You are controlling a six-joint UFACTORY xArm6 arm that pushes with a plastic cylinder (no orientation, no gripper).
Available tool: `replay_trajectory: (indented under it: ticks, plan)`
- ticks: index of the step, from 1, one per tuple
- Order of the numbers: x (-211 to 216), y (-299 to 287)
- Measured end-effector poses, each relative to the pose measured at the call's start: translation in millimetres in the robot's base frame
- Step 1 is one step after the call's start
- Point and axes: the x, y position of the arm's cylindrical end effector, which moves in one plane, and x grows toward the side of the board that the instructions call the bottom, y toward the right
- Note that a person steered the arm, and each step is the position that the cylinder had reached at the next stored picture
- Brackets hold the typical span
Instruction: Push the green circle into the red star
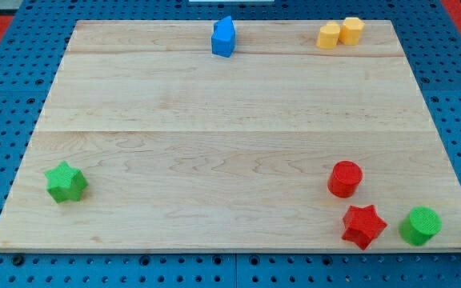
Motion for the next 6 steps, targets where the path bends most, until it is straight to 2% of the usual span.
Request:
replay_trajectory:
  ticks: [2,5,6]
  plan:
    - [1.1,-25.5]
    - [-30.1,-92.5]
    - [-15.8,-66.8]
